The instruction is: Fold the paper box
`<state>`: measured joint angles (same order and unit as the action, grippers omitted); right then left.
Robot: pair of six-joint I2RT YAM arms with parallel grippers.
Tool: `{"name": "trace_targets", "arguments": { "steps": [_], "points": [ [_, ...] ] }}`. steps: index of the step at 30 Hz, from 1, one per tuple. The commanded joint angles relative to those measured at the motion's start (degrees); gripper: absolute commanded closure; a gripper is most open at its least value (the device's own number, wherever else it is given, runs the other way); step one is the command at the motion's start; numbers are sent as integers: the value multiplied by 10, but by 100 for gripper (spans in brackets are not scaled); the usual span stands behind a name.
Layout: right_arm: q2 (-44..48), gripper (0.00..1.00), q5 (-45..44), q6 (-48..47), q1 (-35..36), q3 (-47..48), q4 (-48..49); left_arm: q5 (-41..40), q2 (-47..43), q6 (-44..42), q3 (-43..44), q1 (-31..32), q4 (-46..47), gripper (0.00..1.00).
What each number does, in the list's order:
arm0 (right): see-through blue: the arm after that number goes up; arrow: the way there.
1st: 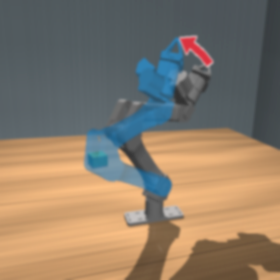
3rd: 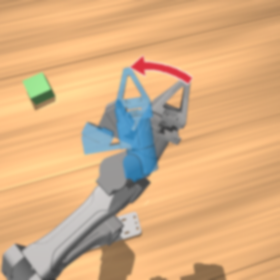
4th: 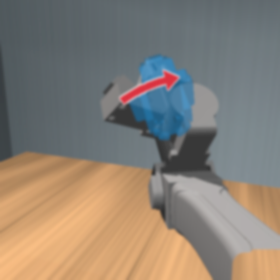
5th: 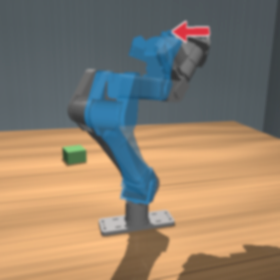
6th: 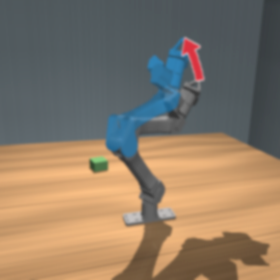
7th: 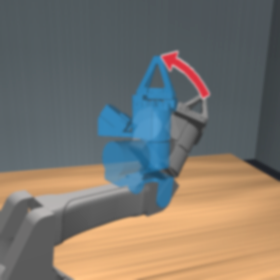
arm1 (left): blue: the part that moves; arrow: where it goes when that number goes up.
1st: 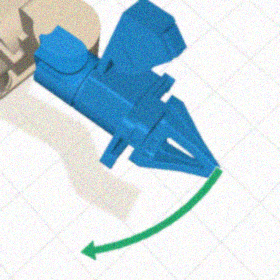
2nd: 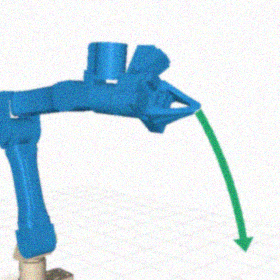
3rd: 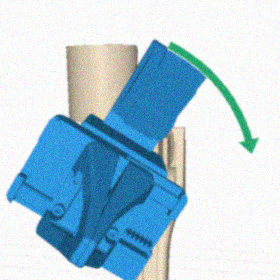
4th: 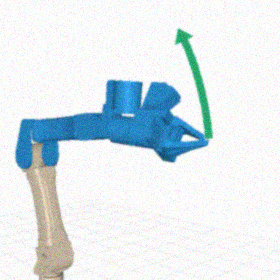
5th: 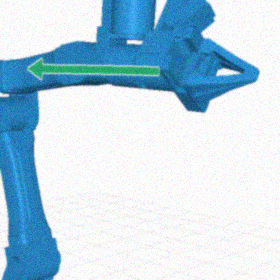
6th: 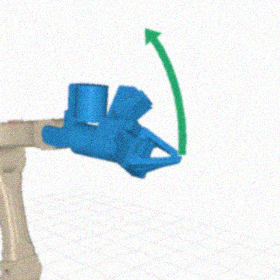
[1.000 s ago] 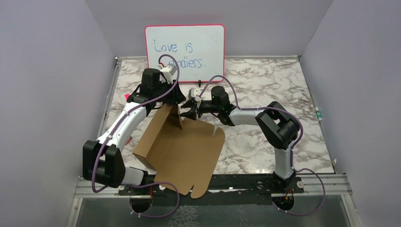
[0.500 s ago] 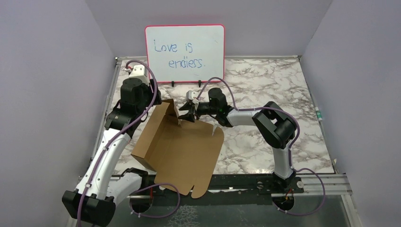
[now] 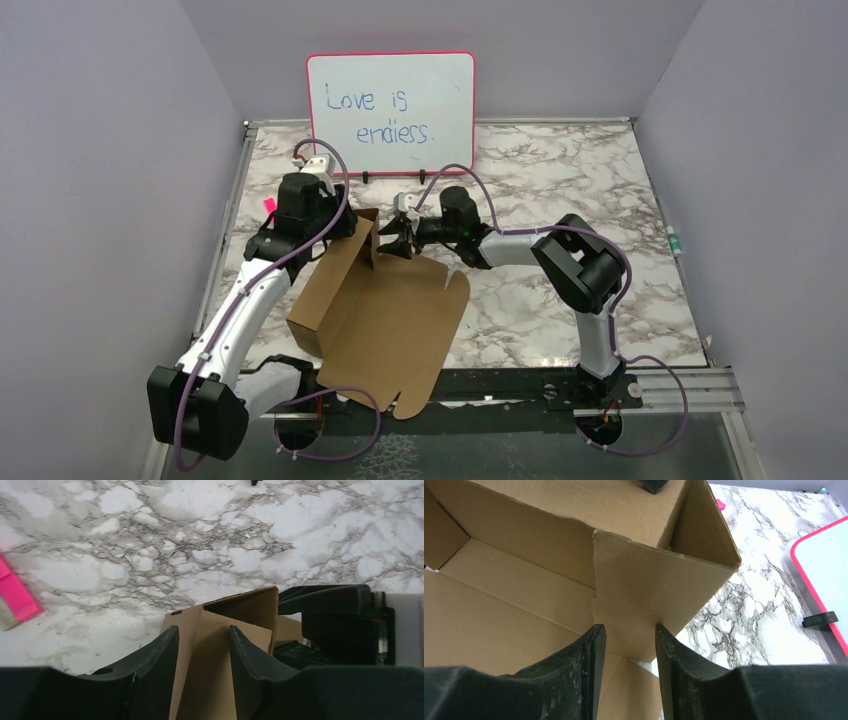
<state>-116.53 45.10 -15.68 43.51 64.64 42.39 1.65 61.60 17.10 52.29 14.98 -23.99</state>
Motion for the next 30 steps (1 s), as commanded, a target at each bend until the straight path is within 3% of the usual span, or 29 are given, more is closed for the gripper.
{"name": "trace_targets", "arguments": {
  "steps": [1, 10, 21, 30],
  "points": [
    [12, 55, -17, -12, 5, -20, 40, 119, 27, -9, -13, 3, 3, 57],
    [89, 56, -92, -45, 5, -121, 88, 248, 81, -1, 26, 3, 64, 57],
    [89, 57, -110, -63, 4, -119, 100, 180, 100, -27, 42, -10, 58, 50],
    [65, 62, -155, -58, 4, -109, 154, 209, 108, -6, 38, -60, 85, 46]
  ]
}}
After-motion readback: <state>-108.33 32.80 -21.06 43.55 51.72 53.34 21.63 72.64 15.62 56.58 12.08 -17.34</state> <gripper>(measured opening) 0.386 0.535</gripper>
